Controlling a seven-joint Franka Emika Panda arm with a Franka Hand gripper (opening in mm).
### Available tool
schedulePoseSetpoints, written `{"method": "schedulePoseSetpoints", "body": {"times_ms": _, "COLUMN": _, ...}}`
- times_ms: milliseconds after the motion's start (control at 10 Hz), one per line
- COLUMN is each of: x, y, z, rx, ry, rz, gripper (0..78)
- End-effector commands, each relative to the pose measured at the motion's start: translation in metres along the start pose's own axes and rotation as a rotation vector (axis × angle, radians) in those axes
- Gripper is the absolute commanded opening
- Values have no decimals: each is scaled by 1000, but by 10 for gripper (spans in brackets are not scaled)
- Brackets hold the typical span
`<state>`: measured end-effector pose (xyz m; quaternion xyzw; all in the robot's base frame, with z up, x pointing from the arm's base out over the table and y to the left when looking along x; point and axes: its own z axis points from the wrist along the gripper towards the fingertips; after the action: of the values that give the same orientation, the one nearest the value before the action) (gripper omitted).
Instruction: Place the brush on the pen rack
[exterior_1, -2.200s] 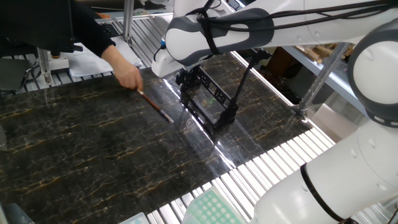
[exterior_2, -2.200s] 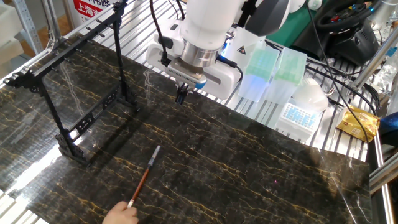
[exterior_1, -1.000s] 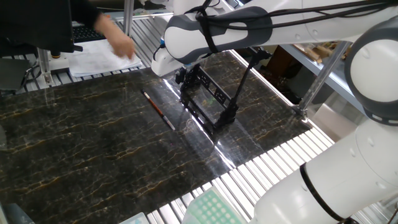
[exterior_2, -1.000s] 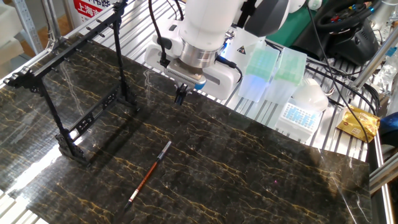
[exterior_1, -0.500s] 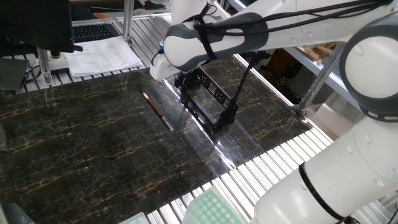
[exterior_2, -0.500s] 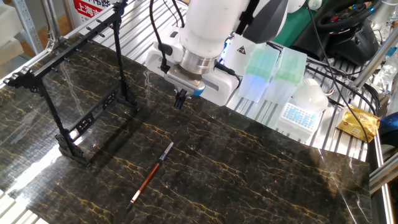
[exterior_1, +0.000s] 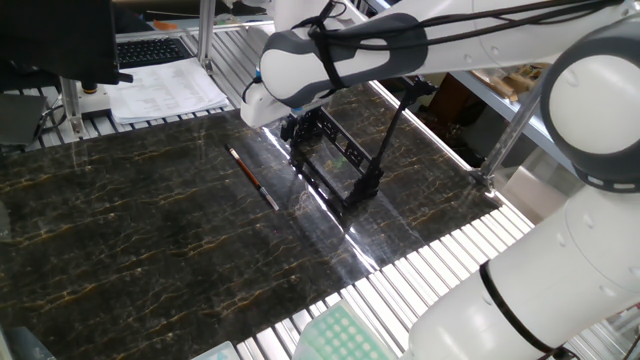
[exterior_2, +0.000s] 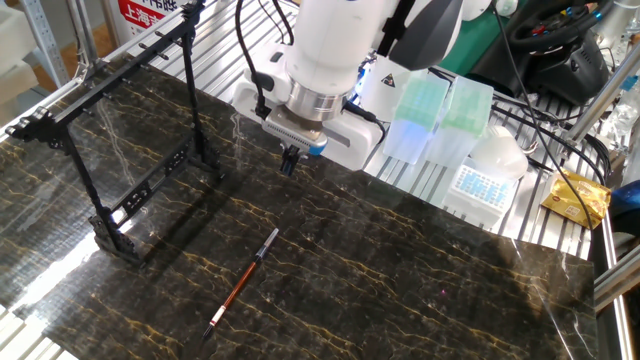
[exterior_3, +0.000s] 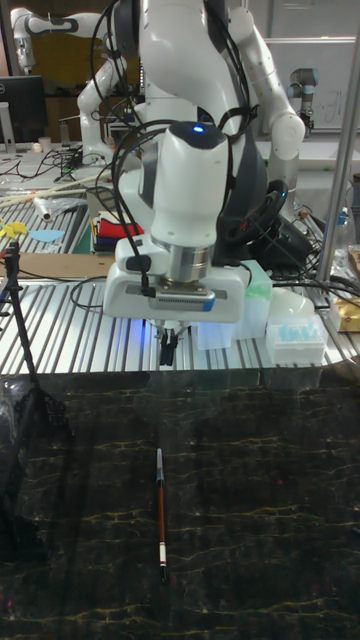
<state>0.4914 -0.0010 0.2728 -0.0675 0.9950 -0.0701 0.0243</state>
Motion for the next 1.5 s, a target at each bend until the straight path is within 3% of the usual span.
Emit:
{"method": "schedulePoseSetpoints", "body": {"times_ms": 100, "x": -3, "y": -1, "z": -1, "rx": -25, "ry": 5, "rz": 6, "gripper": 0}}
{"method": "schedulePoseSetpoints", "body": {"times_ms": 300, "x": -3, "y": -1, "z": -1, "rx": -39, "ry": 40, "rz": -3, "gripper": 0}}
{"method": "schedulePoseSetpoints", "body": {"times_ms": 500, "x": -3, "y": -1, "z": -1, "rx": -78, "ry": 50, "rz": 0, "gripper": 0}}
{"method": "schedulePoseSetpoints", "body": {"times_ms": 600, "x": -3, "y": -1, "z": -1, "rx": -121, "ry": 57, "rz": 11, "gripper": 0}}
{"method": "schedulePoseSetpoints", "body": {"times_ms": 1500, "x": -10, "y": -4, "z": -3, "rx": -127, "ry": 80, "rz": 14, "gripper": 0}}
